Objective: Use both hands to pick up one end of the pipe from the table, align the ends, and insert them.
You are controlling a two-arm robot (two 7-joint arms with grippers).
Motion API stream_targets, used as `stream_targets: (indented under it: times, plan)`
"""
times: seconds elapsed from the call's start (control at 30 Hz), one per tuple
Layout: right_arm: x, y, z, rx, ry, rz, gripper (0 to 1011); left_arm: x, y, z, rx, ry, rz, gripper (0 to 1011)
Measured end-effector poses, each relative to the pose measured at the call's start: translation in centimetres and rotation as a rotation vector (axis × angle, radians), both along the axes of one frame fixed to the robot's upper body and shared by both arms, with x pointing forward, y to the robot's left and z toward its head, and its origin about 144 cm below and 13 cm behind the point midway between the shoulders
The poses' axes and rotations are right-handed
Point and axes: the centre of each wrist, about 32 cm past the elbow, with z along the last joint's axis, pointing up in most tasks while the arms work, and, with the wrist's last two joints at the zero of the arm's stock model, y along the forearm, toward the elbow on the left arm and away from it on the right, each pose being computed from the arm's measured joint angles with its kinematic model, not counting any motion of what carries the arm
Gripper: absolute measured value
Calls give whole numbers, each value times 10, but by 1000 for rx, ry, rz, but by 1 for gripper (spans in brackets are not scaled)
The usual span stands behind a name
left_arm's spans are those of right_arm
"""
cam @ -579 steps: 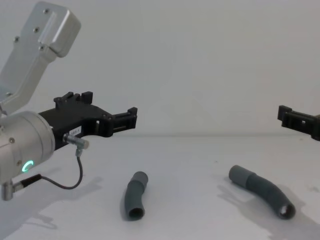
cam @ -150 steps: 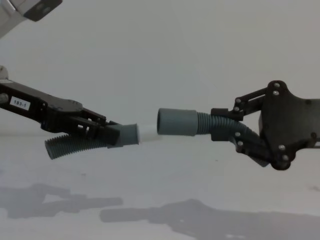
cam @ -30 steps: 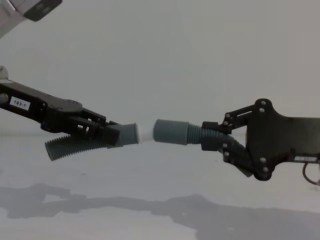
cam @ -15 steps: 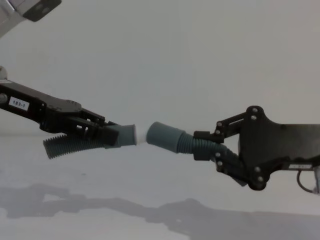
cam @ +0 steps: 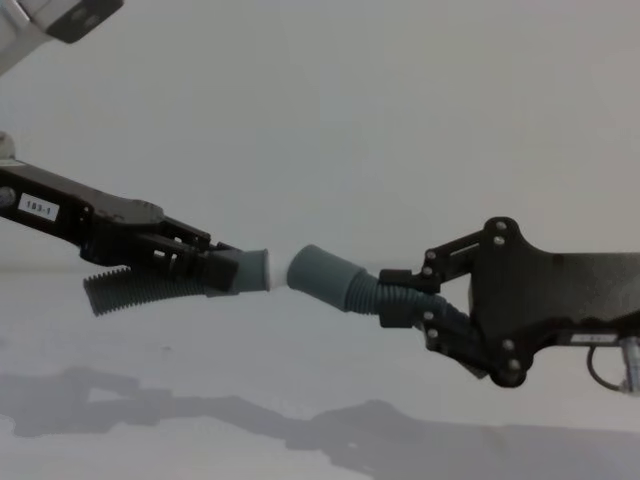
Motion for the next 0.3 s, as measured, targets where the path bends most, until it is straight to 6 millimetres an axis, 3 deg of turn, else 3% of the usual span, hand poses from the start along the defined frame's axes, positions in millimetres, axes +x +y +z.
stream_targets:
  times: [0.3]
  plan:
    - [0,1,0,-2,2,4,130,0,0,0,-1,0,-1,339]
